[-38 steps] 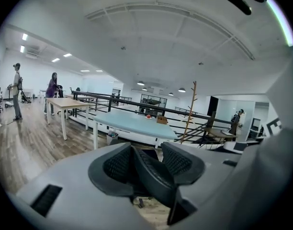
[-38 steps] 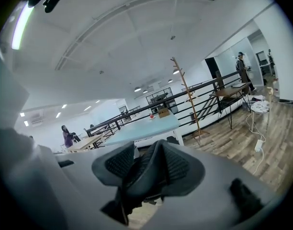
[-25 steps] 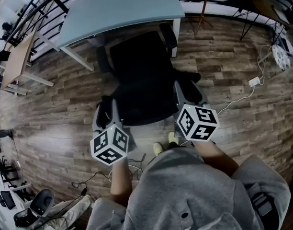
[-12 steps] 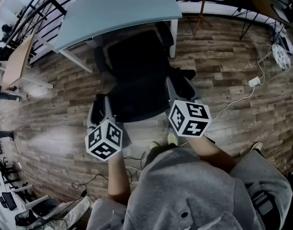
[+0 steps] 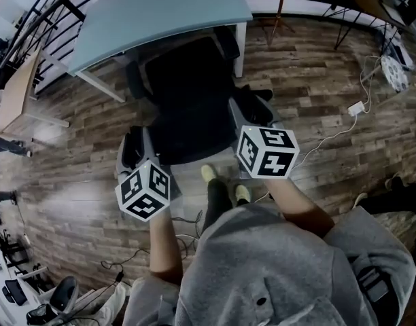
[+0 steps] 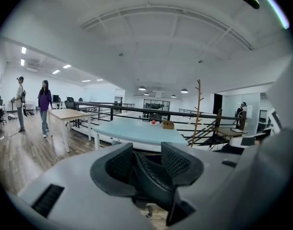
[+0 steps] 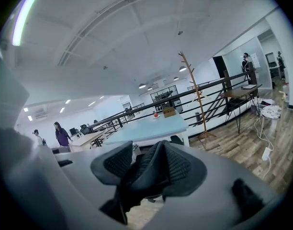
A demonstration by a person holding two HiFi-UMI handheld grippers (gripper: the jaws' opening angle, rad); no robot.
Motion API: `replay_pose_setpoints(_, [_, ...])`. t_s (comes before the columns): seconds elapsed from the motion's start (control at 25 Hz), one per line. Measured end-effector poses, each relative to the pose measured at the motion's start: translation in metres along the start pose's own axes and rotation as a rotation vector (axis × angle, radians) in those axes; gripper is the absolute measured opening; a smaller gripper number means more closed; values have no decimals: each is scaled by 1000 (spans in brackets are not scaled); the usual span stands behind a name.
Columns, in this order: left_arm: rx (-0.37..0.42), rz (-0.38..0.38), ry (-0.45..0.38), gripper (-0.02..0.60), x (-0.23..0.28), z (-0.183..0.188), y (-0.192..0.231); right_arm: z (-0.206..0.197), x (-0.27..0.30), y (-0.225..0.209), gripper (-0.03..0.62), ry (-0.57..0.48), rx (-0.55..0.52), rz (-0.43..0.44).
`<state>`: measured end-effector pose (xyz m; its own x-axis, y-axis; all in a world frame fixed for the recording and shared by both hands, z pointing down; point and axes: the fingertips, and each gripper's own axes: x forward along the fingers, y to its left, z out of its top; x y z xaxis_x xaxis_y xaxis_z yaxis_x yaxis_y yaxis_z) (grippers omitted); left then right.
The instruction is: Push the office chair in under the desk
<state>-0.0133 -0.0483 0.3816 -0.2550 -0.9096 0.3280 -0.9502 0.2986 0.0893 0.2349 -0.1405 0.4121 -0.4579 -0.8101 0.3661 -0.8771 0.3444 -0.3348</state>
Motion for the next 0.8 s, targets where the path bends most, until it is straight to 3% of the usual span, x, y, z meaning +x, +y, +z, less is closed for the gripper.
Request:
replay_pose_setpoints(0.2, [48,20,-11,181,17,7,5,2,11,4,206,20,-35,-15])
replay_pose_setpoints(0.52, [24,11,-21,164,44,20,21,8,37,17,215,65,-91,-15])
replay_pose_setpoints(0.8, [49,-17,-14,164,72,21,18,15,61,12,218,102,-137,-24])
